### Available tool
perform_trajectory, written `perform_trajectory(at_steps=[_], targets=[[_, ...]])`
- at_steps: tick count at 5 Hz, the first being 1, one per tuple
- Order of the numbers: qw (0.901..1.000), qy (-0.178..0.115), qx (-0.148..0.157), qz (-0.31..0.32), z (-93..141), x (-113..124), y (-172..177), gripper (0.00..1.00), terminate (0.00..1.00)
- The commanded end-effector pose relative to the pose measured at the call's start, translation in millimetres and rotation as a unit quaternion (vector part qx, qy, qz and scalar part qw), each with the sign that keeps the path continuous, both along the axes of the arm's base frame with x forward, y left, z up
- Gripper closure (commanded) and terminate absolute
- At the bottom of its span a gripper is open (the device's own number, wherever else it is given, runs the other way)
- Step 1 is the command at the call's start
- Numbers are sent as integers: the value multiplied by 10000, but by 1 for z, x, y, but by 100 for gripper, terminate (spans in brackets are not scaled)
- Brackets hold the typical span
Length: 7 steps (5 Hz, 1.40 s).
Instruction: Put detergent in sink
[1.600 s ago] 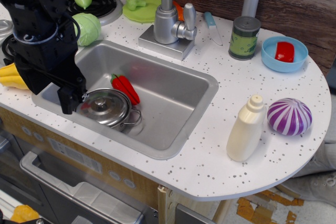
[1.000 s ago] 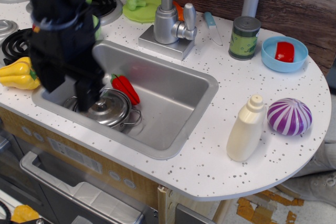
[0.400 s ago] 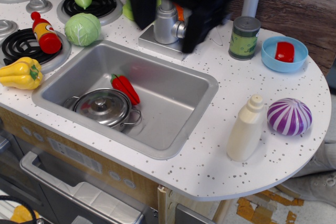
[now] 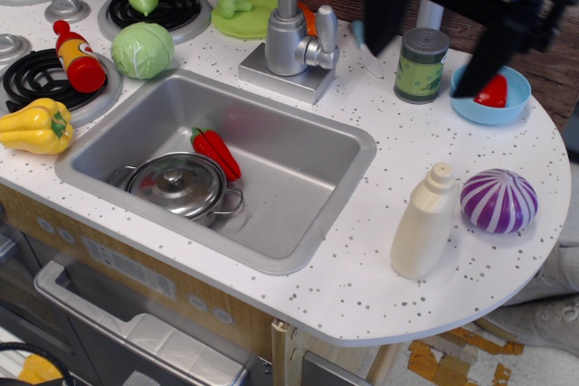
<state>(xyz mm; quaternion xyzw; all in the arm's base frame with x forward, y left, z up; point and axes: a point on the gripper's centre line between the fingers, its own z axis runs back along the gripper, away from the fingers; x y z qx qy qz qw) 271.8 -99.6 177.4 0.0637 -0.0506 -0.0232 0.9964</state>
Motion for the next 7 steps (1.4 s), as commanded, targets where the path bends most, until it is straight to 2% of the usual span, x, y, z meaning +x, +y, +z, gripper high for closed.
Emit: perform_trajectory(at_steps=[1,4,5,6,7], targets=[[9977,-639,-198,139,-16,15,-21,0,0],[9951,-892,-420,34,-56,23,-30,0,0],[9934,-888,-726,-32,-72,24,-26,0,0],[9921,-969,-792,20,-86,24,-30,0,0],[9917,-1068,-721,51,-101,28,-30,0,0]])
